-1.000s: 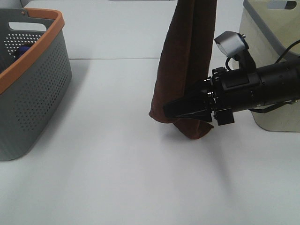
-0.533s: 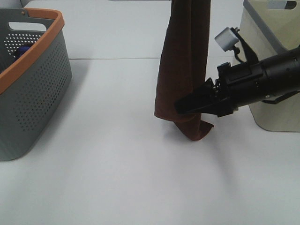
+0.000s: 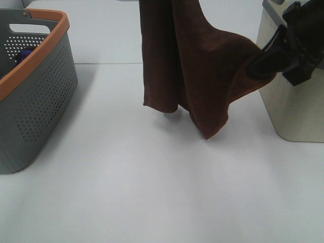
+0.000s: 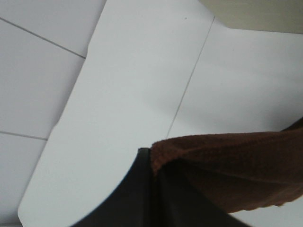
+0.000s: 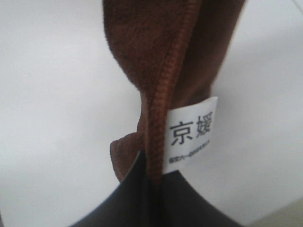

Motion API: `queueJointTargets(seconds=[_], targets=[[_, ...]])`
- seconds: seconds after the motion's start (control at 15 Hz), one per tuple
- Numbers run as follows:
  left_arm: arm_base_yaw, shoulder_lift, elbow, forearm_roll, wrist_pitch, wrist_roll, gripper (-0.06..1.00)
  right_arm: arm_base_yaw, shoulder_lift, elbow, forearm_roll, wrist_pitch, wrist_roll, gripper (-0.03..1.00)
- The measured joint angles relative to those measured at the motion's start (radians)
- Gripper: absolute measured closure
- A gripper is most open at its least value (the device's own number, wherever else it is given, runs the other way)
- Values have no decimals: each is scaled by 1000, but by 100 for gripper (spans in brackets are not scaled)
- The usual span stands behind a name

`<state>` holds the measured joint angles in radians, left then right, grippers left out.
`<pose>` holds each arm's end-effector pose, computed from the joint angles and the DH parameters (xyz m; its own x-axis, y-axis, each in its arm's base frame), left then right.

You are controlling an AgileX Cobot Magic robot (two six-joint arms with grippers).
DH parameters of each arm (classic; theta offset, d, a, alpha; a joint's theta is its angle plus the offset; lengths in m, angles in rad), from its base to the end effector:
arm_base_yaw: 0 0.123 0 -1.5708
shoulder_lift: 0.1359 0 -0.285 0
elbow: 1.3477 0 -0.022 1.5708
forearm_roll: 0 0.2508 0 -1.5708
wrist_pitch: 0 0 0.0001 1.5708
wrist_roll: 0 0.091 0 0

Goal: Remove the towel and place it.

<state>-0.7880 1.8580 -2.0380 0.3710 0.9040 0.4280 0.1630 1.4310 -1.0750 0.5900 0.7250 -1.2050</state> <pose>0.3181 -0.2830 0.4208 0.0022 0.8355 -0.5494 0.6510 0.4159 0.6350 0.2894 0.0817 0.2961 -0.3184 -0.6878 -0.6524 -0.8005 0.5637 -0.2036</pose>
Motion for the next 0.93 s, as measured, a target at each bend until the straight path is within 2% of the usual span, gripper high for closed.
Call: queueJointTargets(seconds=[0.13, 0.27, 0.33, 0.53, 0.6, 0.73, 0.8, 0.93], targets=[[0, 0, 0, 25, 54, -86, 94, 0, 0, -68, -120, -24, 25, 94], [5, 5, 0, 97, 72, -223, 94, 0, 0, -97, -207, -113, 8, 94], [10, 9, 0, 103, 68, -258, 94, 0, 0, -98, -217, -139, -2, 94], [97, 43, -3, 107, 15, -413, 94, 0, 33, -98, -233, -351, -101, 94], [153, 67, -3, 94, -51, -448, 94, 1, 85, -98, -233, -505, -168, 94], [194, 104, -3, 68, -142, -459, 94, 1, 157, -103, -233, -686, -233, 94], [203, 116, -3, 63, -175, -460, 94, 1, 174, -109, -233, -719, -244, 94], [241, 169, -3, 69, -338, -469, 94, 1, 268, -164, -242, -850, -252, 94]])
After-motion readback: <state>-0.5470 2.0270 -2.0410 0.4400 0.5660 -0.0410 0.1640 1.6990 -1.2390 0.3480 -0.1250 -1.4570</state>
